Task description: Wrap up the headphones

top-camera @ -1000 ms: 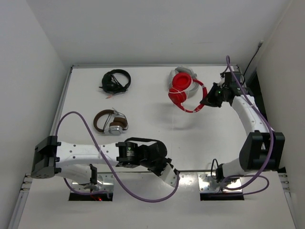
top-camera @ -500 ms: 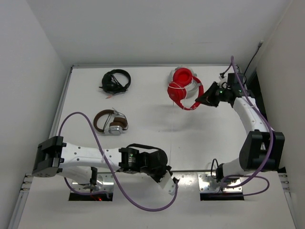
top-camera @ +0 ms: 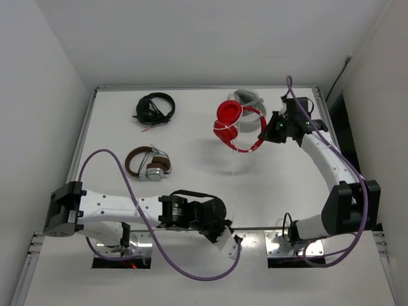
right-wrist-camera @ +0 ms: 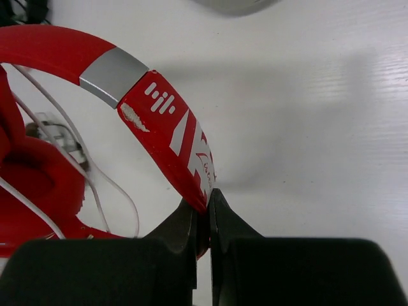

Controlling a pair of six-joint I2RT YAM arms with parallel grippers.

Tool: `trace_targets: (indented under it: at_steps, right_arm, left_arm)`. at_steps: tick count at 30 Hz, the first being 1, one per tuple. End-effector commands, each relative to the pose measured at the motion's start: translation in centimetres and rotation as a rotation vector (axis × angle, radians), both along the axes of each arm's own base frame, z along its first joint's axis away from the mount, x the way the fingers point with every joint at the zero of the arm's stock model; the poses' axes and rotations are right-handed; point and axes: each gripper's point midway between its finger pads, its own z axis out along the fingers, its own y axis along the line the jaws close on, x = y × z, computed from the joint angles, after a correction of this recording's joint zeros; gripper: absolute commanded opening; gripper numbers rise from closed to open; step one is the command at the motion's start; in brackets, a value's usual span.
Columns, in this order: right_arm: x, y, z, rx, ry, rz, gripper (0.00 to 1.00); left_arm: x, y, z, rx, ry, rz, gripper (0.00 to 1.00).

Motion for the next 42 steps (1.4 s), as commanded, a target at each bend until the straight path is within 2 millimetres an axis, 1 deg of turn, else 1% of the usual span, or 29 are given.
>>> trace_targets:
  at_steps: [1,2,4,6,7,8,9,11,12,16,17,20,21,23,24,26,27,28,29,30,31,32,33,34,35,37,38,40,42]
  right_arm:
    - [1.8,-1.4,4.8,-0.202,-0.211,-0.033,0.00]
    - [1.7,-2.0,4.3,-0.239,-0.206,-0.041,0.00]
    - [1.4,-2.2,4.2,-0.271,-0.211,-0.042,0.00]
    - [1.2,-2.6,3.7,-0.315,-0.216,-0.042,0.00]
    - [1.1,-2.4,4.1,-0.322,-0.228,-0.041,0.00]
    - [1.0,-2.7,3.6,-0.340,-0.220,-0.039,0.00]
    - [0.5,-2.4,3.4,-0.349,-0.221,-0.017,0.00]
    - [0.3,-2.4,3.2,-0.365,-0.230,-0.008,0.00]
    - [0.0,-2.1,3.0,-0.370,-0.238,0.007,0.00]
    - [-0.9,-1.1,2.2,-0.369,-0.246,0.064,0.00]
    - [-0.9,-0.8,2.1,-0.377,-0.251,0.083,0.00]
    - [-1.7,-0.1,2.1,-0.370,-0.265,0.138,0.00]
    - [-2.1,0.4,2.1,-0.375,-0.274,0.170,0.00]
    - [-2.5,1.1,2.0,-0.359,-0.282,0.211,0.00]
    - [-2.8,1.2,1.6,-0.352,-0.273,0.221,0.00]
    - [-3.5,2.5,1.5,-0.337,-0.287,0.296,0.00]
    - [-3.5,2.5,1.5,-0.336,-0.287,0.297,0.00]
    - [-4.0,3.2,1.2,-0.327,-0.289,0.346,0.00]
    - [-4.2,3.4,1.5,-0.320,-0.302,0.363,0.00]
    - [-4.5,4.1,1.5,-0.317,-0.306,0.384,0.00]
    - [-4.6,4.4,1.5,-0.306,-0.311,0.407,0.00]
    - [-4.7,4.4,1.5,-0.306,-0.311,0.407,0.00]
    - [-4.8,4.8,1.6,-0.298,-0.313,0.422,0.00]
    - [-4.8,4.8,1.3,-0.304,-0.308,0.430,0.00]
    - [-4.8,4.8,1.3,-0.304,-0.308,0.430,0.00]
    - [-4.9,5.2,1.0,-0.304,-0.300,0.442,0.00]
    - [-4.9,5.2,1.0,-0.304,-0.300,0.443,0.00]
    - [-5.2,5.7,1.1,-0.276,-0.302,0.467,0.00]
    - [-5.7,6.6,1.3,-0.235,-0.309,0.514,0.00]
  left_arm:
    - [0.1,-2.5,5.7,-0.126,0.047,0.028,0.00]
    - [0.2,-3.3,7.8,-0.167,0.042,0.027,0.00]
    - [1.2,-3.5,10.3,-0.220,0.035,0.059,0.00]
    - [2.0,-3.7,14.1,-0.310,-0.006,0.081,0.00]
    - [2.8,-3.6,15.4,-0.338,-0.022,0.107,0.00]
    - [3.8,-3.6,16.4,-0.358,-0.038,0.140,0.00]
    - [5.0,-3.6,18.9,-0.414,-0.056,0.190,0.00]
    - [7.5,-3.2,21.6,-0.475,-0.058,0.288,0.00]
    - [8.5,-3.0,23.8,-0.525,-0.045,0.339,0.00]
    - [12.8,-2.7,27.2,-0.624,-0.059,0.467,0.00]
    - [14.6,-2.3,26.9,-0.618,-0.067,0.524,0.00]
    - [17.4,-1.8,27.5,-0.628,-0.071,0.597,0.00]
    - [19.2,-1.6,27.1,-0.625,-0.066,0.639,0.00]
    - [21.0,-1.2,27.5,-0.635,-0.058,0.671,0.00]
    - [22.6,-0.5,27.4,-0.636,-0.055,0.713,0.00]
    - [24.4,-0.7,27.0,-0.628,-0.036,0.730,0.00]
    - [25.3,-0.5,27.0,-0.628,-0.034,0.737,0.00]
    - [26.4,-0.1,27.5,-0.643,-0.013,0.739,0.00]
    - [27.2,-0.4,26.7,-0.630,0.011,0.739,0.00]
    - [27.8,-0.4,26.7,-0.634,0.030,0.734,0.00]
    - [29.0,0.2,26.8,-0.643,0.054,0.745,0.00]
    - [28.4,-0.4,27.5,-0.657,0.108,0.673,0.00]
    - [28.8,-0.7,26.6,-0.635,0.160,0.657,0.00]
    - [28.8,-0.9,26.5,-0.631,0.205,0.625,0.00]
    - [28.3,-1.0,27.6,-0.650,0.274,0.563,0.00]
    - [27.5,-1.4,26.9,-0.623,0.422,0.486,0.00]
    - [27.3,-1.5,27.3,-0.627,0.457,0.459,0.00]
    - [26.8,-1.7,27.0,-0.615,0.540,0.413,0.00]
    - [26.4,-1.8,26.7,-0.597,0.696,0.355,0.00]
